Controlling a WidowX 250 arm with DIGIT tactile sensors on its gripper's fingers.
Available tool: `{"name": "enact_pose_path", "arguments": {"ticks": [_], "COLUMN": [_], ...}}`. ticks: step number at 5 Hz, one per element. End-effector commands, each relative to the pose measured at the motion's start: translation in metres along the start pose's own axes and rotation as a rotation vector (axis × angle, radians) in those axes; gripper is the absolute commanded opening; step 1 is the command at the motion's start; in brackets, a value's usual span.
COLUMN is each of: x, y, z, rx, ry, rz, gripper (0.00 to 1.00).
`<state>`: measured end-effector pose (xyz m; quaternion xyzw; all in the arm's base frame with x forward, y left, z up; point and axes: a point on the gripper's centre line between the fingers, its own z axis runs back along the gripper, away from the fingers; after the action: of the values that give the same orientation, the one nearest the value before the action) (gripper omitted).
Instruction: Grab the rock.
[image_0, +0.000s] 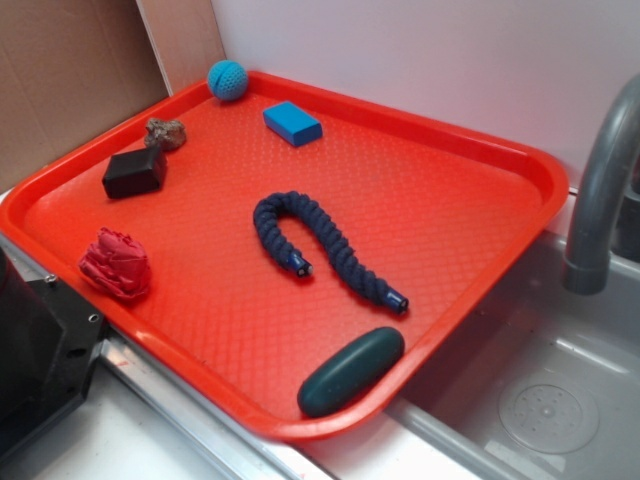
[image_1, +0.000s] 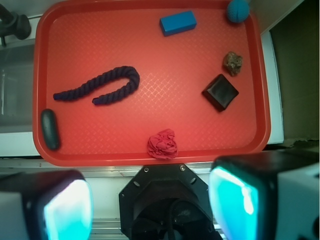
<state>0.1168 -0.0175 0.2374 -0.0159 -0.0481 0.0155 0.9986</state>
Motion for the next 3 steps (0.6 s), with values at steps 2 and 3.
{"name": "enact_pose_path", "arguments": {"ticks": [2, 3], "x": [0.023, 0.056], "y": [0.045, 0.082], "z": [-0.040, -0.059], "rx": [-0.002, 0.066], "ry": [0.088, 0.045], "rz": [0.064, 0.206], "gripper": [1.00, 1.00]}}
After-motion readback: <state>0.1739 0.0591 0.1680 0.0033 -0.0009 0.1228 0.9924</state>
